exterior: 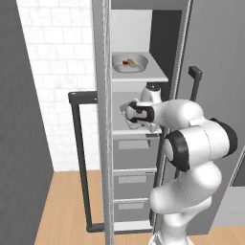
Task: Take the meat container that has the fish and place it on the second highest rack of the freezer. Then take the vegetable container that has the sweet potato and carrot and place it on the highest rack of the freezer.
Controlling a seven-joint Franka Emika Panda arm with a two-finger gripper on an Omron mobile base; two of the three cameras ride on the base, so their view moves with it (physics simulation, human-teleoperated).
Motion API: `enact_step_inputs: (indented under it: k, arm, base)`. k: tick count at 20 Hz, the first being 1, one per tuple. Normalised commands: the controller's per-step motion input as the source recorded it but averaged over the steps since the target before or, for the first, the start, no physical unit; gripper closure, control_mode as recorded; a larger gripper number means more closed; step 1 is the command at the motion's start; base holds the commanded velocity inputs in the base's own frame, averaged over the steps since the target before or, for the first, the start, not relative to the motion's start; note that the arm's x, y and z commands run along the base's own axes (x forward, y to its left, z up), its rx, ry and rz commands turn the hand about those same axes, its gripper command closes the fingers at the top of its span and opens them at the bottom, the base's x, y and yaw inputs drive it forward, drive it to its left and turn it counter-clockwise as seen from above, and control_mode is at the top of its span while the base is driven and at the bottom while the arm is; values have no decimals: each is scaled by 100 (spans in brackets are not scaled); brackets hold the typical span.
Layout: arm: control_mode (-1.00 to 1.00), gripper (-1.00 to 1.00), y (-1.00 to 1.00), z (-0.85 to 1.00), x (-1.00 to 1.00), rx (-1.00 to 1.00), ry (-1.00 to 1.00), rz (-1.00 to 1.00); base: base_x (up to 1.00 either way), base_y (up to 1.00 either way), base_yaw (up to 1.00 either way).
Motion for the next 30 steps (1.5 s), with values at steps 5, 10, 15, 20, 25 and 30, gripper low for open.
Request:
enact_step_inputs:
  k: [5,10,15,20,25,30]
  arm:
    - [-100,100,2,-8,44,2,0,0]
    - [-100,100,5,-18,64,0,0,0]
    - [-100,100,13,-12,57,0,0,0]
    - [-100,-100,5,-6,29,0,-2,-3]
    - [-100,-100,0,0,-32,0,-7,0]
    - [-100,-100,0,17,-87,0,-21,7]
  base:
    - [0,0,0]
    - [0,0,0]
    - [0,0,0]
    - [0,0,0]
    - [0,0,0]
    - [0,0,0]
